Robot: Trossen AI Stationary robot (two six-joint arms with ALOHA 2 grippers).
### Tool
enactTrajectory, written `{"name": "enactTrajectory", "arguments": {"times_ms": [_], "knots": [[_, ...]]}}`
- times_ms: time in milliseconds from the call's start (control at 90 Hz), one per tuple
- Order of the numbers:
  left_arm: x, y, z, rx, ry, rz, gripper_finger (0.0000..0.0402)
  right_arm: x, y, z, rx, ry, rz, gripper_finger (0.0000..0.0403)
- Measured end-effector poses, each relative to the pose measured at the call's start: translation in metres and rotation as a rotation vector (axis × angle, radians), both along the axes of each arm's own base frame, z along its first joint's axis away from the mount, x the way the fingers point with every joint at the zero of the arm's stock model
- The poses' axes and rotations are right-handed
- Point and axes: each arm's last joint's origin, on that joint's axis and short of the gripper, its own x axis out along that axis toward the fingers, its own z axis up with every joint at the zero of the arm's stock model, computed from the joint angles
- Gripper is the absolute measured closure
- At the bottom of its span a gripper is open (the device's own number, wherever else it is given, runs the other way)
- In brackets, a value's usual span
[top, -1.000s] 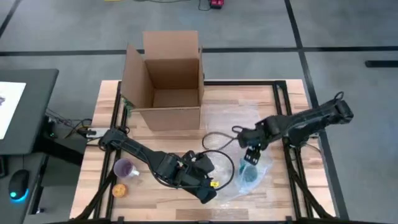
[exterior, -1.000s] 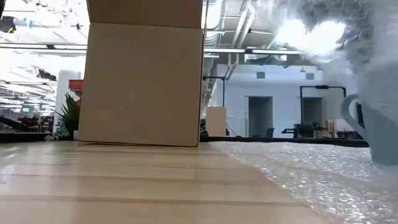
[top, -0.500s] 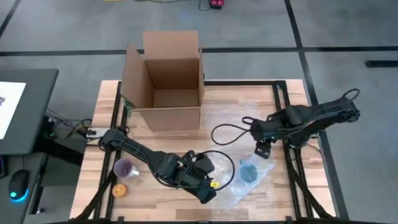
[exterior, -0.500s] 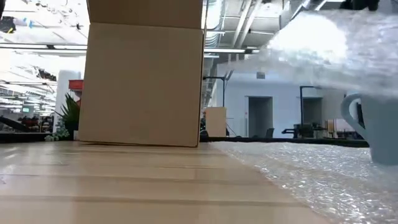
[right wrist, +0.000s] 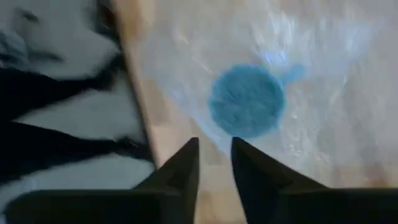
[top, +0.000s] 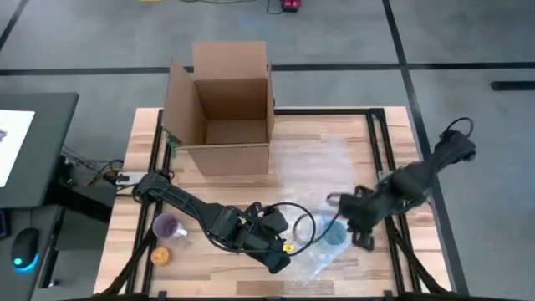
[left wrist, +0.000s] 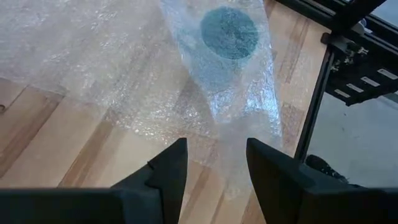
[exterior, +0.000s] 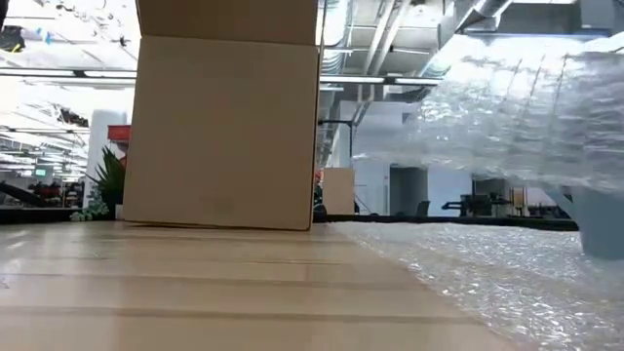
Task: Wrap mug
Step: Wrap the blue mug with the bubble wrap
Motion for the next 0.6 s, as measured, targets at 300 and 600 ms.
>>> {"name": "enactTrajectory", "arguments": {"times_ms": [300,600], "knots": [[0.004,0.01,-0.001,0.012,0.012,0.017,0.0256,0.05,0.016,-0.09,-0.016,0.058,-0.029,0.0398],[0.002,0.013,-0.002,0.015,0.036,0.038,0.0256,0.061,0.022,-0.151,-0.062,0.219,-0.019,0.0402]]}}
